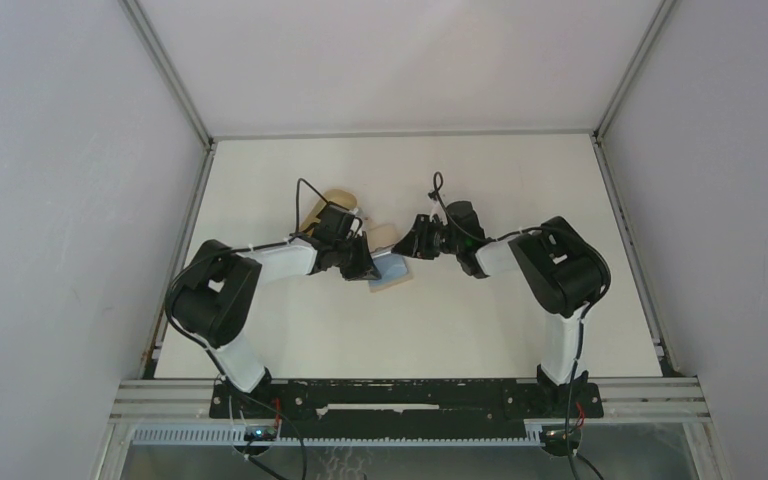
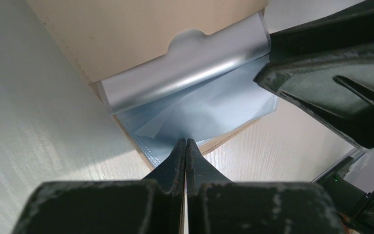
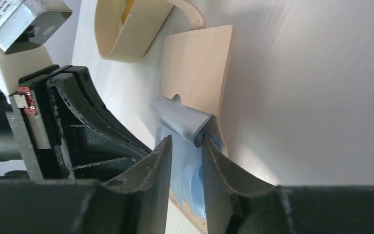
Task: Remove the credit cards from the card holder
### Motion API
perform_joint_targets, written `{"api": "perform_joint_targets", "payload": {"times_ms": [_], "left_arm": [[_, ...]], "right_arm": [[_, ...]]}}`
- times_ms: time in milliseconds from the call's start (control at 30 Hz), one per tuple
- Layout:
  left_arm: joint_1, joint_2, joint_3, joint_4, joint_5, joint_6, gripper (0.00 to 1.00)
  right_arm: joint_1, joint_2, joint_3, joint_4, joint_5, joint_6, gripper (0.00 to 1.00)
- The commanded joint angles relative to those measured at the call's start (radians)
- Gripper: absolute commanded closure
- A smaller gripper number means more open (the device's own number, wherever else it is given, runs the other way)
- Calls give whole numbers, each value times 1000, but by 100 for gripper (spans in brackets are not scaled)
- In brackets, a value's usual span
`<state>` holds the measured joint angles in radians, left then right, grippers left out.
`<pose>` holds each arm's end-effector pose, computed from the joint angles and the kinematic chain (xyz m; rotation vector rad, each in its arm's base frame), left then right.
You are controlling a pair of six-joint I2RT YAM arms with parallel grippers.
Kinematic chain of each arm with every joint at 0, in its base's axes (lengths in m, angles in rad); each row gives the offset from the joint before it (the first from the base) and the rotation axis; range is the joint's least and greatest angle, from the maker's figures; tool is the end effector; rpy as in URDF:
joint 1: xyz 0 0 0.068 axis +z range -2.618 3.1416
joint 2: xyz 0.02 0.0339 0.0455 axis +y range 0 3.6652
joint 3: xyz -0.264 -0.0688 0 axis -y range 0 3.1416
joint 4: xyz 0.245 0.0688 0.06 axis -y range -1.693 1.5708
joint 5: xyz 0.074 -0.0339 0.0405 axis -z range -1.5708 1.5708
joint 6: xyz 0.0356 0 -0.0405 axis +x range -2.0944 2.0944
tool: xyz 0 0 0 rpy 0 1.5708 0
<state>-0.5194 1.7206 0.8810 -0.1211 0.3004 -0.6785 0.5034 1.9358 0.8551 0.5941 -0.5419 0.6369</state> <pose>0.2809 -0.1727 0.1437 -0.0859 2.6890 -0.8129 0.3195 0.1969 0.1233 -0.2202 2.2163 1.2278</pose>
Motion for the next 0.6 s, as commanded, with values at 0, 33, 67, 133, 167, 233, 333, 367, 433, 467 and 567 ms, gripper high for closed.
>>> {"api": "perform_joint_targets", "payload": {"times_ms": [0, 33, 67, 133, 167, 233, 333, 367, 433, 467, 567], "left_arm": [[-10, 57, -22, -57, -56, 58, 100], [-9, 57, -23, -57, -56, 60, 100], [-10, 57, -23, -58, -54, 62, 100], [-10, 59, -25, -57, -53, 65, 100], [-10, 59, -26, -57, -54, 67, 100], [-9, 58, -29, -55, -52, 69, 100], [-9, 51, -35, -52, -49, 68, 100], [-10, 43, -37, -50, -48, 68, 100], [-5, 14, -39, -49, -32, 65, 100], [-3, -20, -38, -49, -21, 65, 100], [21, -127, -19, -66, 7, 75, 82]], "right_arm": [[20, 31, 27, 58, -98, 44, 66], [20, 35, 29, 56, -101, 43, 70], [20, 40, 31, 56, -105, 43, 73], [20, 51, 37, 56, -115, 44, 79], [20, 55, 39, 60, -119, 44, 81], [18, 63, 42, 64, -124, 44, 89], [13, 76, 48, 71, -141, 46, 100], [10, 75, 48, 69, -147, 45, 100], [-1, 66, 40, 56, -153, 35, 100], [-7, 54, 28, 51, -149, 30, 100], [-30, -1, -19, 27, -139, 8, 100]]}}
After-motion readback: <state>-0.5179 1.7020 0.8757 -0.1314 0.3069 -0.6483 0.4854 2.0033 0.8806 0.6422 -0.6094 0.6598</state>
